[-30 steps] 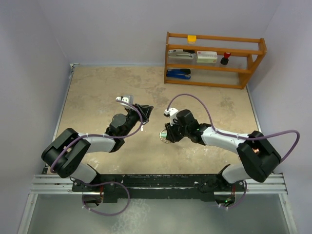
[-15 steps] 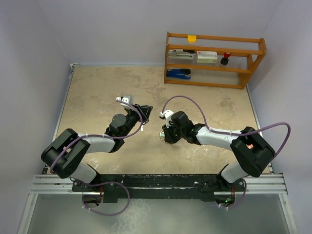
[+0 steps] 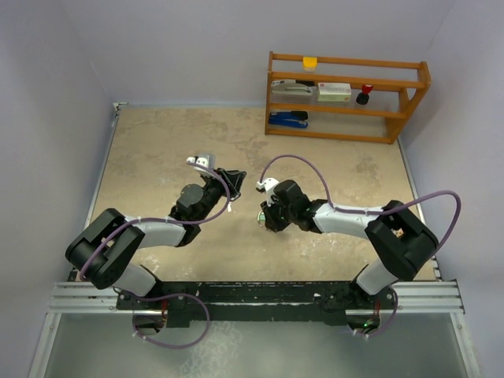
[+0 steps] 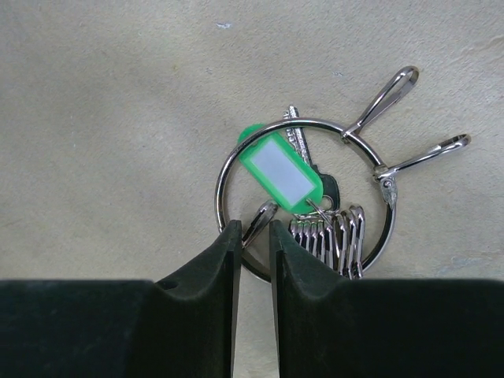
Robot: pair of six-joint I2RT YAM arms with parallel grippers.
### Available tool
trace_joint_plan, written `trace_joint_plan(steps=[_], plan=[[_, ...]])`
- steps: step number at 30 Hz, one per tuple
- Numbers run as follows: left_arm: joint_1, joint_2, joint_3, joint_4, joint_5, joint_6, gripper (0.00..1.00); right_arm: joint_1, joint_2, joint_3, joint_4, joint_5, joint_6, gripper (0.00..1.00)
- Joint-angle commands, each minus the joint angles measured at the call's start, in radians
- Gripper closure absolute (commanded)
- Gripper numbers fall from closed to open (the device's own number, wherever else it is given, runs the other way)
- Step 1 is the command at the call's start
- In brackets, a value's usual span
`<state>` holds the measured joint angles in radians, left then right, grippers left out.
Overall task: Put the keys on the keyring
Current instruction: Pick up the keyring from the center of the board.
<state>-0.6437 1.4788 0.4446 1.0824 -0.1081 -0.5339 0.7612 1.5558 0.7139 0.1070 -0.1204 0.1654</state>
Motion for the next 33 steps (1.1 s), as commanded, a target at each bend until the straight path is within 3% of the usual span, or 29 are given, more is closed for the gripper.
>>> trace_joint_plan(steps=[1, 6, 12, 18, 33], plan=[[-0.002, -0.026, -0.005, 0.039, -0.007, 0.017, 0.71, 0.007, 0.014, 0.038, 0.024, 0.034, 0.010, 0.78], [-0.001, -0.025, -0.005, 0.037, -0.010, 0.021, 0.71, 0.008, 0.024, 0.055, -0.002, 0.059, 0.021, 0.82], [0.000, -0.023, -0.005, 0.039, -0.011, 0.020, 0.71, 0.008, 0.031, 0.058, -0.001, 0.044, -0.001, 0.95], [0.002, -0.027, -0.007, 0.038, -0.014, 0.022, 0.71, 0.008, 0.046, 0.089, 0.053, -0.076, -0.174, 0.98], [0.006, -0.045, -0.015, 0.030, -0.024, 0.028, 0.71, 0.008, 0.089, 0.110, -0.006, -0.023, -0.157, 0.82]])
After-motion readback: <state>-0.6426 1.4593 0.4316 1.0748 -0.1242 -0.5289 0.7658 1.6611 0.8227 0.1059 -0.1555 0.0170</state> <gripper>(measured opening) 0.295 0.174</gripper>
